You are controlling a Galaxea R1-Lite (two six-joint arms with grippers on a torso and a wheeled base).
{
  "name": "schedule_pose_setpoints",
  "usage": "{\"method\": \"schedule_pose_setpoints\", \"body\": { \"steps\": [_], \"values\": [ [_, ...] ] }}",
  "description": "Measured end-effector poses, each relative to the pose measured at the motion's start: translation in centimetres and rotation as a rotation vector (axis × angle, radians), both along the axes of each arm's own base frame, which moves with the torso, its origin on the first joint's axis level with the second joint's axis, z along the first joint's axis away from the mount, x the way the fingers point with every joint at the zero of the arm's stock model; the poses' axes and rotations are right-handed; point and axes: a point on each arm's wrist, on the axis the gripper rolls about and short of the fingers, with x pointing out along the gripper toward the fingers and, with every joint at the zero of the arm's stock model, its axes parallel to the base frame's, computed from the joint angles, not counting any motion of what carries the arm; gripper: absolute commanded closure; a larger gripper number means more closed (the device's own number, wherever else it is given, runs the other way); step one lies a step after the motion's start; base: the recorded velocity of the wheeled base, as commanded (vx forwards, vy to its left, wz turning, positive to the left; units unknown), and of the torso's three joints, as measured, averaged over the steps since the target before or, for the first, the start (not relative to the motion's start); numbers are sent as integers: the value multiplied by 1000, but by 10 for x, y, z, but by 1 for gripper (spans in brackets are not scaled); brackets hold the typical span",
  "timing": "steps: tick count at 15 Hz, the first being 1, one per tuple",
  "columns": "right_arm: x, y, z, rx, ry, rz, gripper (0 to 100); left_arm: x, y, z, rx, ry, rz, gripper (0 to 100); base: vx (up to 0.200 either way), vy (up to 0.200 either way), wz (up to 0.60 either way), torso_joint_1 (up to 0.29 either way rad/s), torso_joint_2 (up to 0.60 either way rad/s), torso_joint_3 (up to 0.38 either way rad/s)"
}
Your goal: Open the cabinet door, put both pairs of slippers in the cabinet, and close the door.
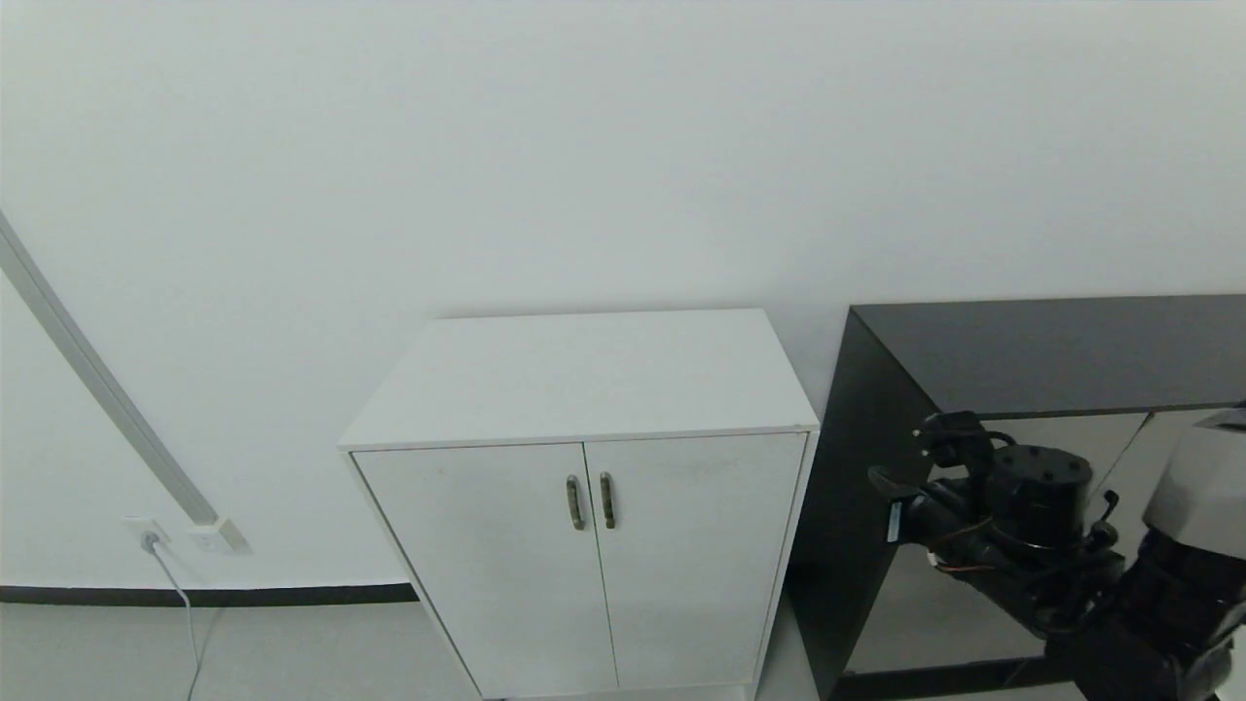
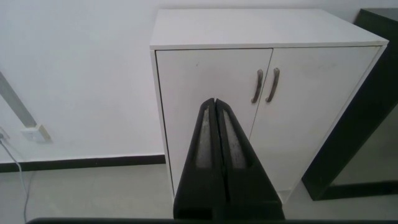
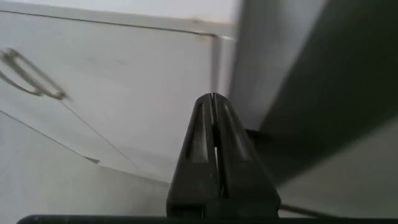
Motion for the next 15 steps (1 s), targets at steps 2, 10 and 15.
{"method": "schedule_pose_setpoints", "body": {
  "steps": [2, 10, 15],
  "values": [
    [-17, -29, 5, -16, 10, -72, 100, 0, 0, 0, 0, 0, 1, 100, 0, 0, 0, 0, 0, 0],
    [-90, -121, 37, -57, -34, -365, 100, 0, 0, 0, 0, 0, 1, 100, 0, 0, 0, 0, 0, 0],
    [-134, -142, 47, -64, 9, -410, 100, 0, 0, 0, 0, 0, 1, 100, 0, 0, 0, 0, 0, 0]
  ]
}}
